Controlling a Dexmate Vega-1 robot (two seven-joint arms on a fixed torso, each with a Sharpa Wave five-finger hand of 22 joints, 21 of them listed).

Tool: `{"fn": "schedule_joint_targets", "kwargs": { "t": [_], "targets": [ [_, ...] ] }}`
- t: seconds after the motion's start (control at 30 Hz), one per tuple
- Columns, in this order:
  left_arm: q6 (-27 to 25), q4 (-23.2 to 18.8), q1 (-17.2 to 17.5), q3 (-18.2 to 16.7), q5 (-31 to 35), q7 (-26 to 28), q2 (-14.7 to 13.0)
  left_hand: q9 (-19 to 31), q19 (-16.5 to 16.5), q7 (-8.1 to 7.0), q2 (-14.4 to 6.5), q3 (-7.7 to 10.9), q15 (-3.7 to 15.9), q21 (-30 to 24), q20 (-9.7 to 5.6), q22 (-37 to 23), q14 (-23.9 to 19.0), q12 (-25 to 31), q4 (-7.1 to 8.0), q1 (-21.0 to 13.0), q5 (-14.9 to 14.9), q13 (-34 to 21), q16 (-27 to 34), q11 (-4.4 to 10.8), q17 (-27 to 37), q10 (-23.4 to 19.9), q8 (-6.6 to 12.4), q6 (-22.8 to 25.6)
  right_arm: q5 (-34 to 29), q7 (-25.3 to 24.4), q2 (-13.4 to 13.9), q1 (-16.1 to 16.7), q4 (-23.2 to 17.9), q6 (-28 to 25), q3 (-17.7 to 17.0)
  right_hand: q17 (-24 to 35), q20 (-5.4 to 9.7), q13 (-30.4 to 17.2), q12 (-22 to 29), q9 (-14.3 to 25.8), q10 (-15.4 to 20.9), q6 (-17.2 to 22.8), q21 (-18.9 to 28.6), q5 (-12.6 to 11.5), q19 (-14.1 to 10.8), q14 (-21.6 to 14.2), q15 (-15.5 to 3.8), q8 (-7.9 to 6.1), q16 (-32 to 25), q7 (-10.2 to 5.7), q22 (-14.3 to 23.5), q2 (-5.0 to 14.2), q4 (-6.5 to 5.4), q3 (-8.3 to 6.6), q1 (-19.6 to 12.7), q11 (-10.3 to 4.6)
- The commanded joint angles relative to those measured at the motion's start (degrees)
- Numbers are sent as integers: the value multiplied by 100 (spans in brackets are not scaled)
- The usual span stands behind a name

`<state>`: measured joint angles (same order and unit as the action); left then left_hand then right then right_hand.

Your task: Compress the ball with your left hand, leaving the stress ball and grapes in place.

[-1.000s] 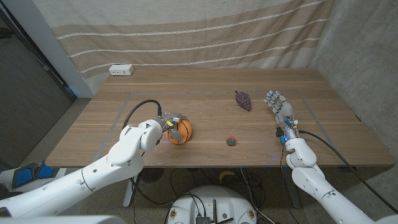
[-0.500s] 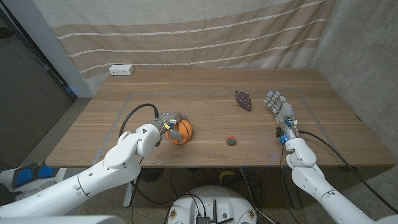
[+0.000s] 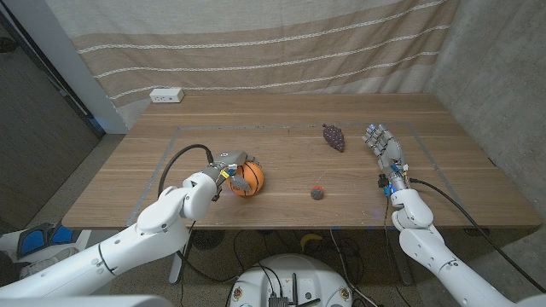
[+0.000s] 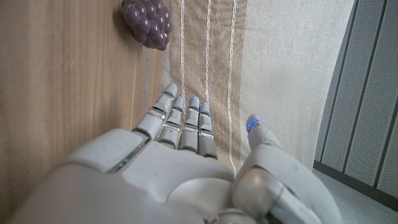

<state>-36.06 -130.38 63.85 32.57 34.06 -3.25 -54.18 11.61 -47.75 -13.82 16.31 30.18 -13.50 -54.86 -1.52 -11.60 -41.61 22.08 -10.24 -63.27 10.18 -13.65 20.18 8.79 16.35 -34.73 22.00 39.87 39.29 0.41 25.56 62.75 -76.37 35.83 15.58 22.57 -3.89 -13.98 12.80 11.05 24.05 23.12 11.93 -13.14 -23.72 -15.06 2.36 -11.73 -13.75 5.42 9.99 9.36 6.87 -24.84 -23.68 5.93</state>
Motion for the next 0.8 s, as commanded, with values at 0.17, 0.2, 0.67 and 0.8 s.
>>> {"fn": "schedule_joint_targets", "kwargs": {
  "t": [0.17,0.2,0.67,0.8],
  "targets": [
    [734,-12,529,-810,-978,1470,126,57,-29,1824,-2326,-9,2685,-88,-1125,-32,-1831,42,0,-2301,20,-62,60,-234,58,-1600,36,1880,-55,-66,43,30,-103,-24,-2,18,-54,-20,35,26,41,45,-23,2,-11,-25,2,4,-22,19,22,43,6,-1,3,21],
    [801,6,552,-846,-1035,1540,137,62,-29,1833,-2328,-12,2685,-99,-1125,-33,-1833,45,0,-2306,20,-71,67,-234,69,-1616,37,1889,-62,-80,49,35,-118,-35,-2,17,-55,-21,35,26,42,44,-23,2,-11,-27,9,5,-23,20,22,43,7,-2,3,12],
    [1855,350,801,-1336,-1980,2187,375,130,-28,1825,-2322,-30,2688,-191,-1129,-36,-1848,37,-9,-2347,12,-137,125,-252,159,-1656,46,1910,-102,-163,85,36,-194,-139,5,12,-53,-23,28,25,36,42,-23,1,-9,-28,23,7,-23,16,22,44,15,-10,6,20],
    [1845,347,854,-1443,-2269,2258,528,151,-38,1828,-2319,-36,2688,-223,-1129,-39,-1847,35,-14,-2364,6,-158,139,-244,184,-1666,51,1917,-115,-187,86,13,-193,-170,11,11,-49,-23,27,25,38,41,-22,1,-11,-26,20,7,-23,17,22,45,18,-13,6,18]
  ]
}}
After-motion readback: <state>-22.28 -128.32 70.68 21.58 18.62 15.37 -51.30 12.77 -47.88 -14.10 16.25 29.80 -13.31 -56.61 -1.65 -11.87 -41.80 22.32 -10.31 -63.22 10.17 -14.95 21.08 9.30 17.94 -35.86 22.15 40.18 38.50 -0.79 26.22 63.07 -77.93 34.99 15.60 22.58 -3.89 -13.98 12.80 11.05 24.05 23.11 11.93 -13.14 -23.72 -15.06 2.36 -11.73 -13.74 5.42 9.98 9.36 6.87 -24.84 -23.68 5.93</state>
